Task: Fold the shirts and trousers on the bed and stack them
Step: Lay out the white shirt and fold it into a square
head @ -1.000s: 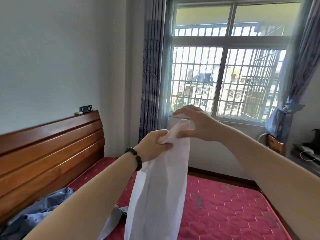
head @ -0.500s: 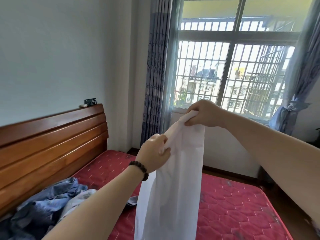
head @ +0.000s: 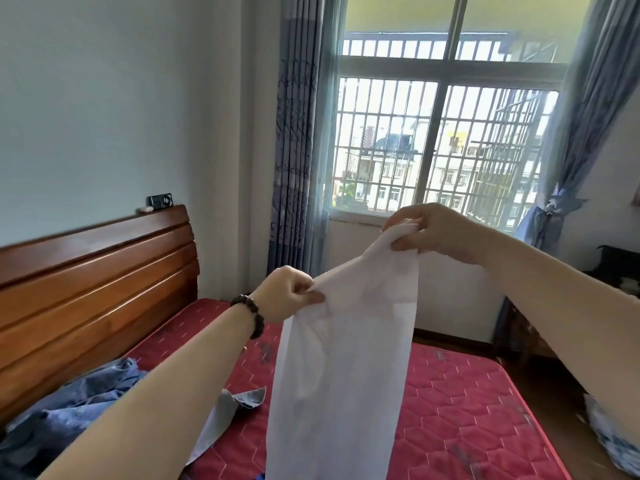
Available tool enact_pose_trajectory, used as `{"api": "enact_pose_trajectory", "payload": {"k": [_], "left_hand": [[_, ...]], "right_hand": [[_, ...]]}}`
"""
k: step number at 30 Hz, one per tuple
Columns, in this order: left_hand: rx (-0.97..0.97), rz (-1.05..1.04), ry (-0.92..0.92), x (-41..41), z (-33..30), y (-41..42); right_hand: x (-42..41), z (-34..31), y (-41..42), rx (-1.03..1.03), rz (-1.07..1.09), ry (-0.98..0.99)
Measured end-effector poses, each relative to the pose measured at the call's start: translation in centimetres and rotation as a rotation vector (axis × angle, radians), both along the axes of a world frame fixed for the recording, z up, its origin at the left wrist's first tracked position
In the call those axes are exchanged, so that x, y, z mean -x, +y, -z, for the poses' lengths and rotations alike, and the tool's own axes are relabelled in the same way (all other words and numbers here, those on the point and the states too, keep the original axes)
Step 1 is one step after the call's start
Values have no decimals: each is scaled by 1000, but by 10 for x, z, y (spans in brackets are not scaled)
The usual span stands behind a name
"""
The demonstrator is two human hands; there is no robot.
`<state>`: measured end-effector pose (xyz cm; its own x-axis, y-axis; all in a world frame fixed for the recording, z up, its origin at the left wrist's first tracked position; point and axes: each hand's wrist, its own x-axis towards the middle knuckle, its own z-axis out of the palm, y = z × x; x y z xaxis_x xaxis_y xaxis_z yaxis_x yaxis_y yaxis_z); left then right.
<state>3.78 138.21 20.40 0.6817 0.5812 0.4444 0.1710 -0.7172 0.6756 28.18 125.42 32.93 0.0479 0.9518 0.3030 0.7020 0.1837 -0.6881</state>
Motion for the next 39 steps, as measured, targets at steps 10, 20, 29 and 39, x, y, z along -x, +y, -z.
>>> {"api": "enact_pose_trajectory", "payload": {"k": [10,20,29,39], "left_hand": [[99,-19,-249,-1,5,-5],[104,0,103,23,43,12],[277,101,66,-14,98,0],[444,176,130,-72,156,-33]], "right_hand": [[28,85,15,-6,73,796],[28,12,25,-30,134,153],[26,13,2,-109,308,247],[-14,12,-73,-54,242,356]]}}
